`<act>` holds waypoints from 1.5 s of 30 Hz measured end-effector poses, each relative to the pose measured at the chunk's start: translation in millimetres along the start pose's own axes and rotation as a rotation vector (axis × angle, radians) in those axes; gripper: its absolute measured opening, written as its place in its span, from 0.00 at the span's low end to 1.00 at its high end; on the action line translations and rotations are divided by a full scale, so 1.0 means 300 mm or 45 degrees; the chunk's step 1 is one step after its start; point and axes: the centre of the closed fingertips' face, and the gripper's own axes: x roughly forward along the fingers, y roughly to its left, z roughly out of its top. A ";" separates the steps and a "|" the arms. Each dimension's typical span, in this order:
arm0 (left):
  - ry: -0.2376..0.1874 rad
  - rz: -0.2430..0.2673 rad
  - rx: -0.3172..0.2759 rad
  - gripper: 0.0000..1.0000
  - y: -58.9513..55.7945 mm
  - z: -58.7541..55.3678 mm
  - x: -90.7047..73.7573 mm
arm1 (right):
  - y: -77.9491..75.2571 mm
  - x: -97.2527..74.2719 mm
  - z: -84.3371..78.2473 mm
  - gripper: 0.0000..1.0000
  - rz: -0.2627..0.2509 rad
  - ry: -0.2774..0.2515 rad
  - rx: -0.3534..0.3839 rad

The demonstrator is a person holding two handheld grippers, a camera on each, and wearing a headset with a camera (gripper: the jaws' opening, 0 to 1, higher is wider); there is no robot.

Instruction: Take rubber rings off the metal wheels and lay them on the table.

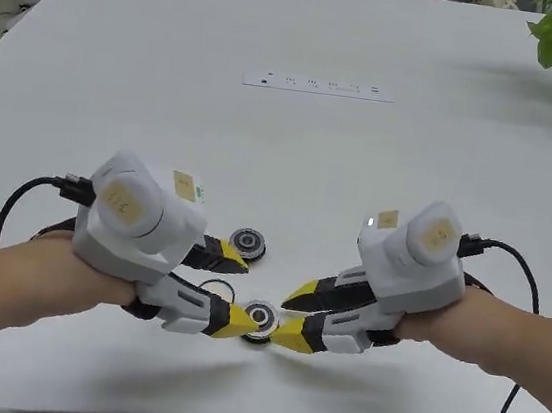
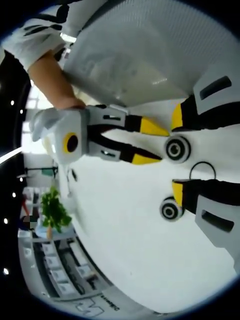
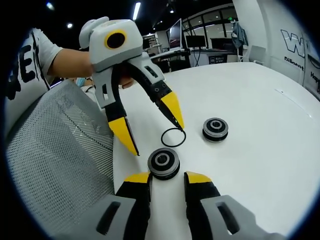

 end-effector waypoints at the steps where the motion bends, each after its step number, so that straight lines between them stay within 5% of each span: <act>1: 0.001 -0.002 0.000 0.38 -0.001 -0.001 0.003 | 0.002 0.002 -0.004 0.22 0.002 0.006 -0.007; 26: 0.020 -0.044 0.014 0.17 -0.032 -0.030 0.059 | -0.001 0.018 -0.010 0.19 0.000 0.004 -0.038; 45: -0.019 0.007 0.027 0.14 -0.015 -0.029 0.069 | -0.004 0.017 -0.014 0.11 0.008 0.004 -0.050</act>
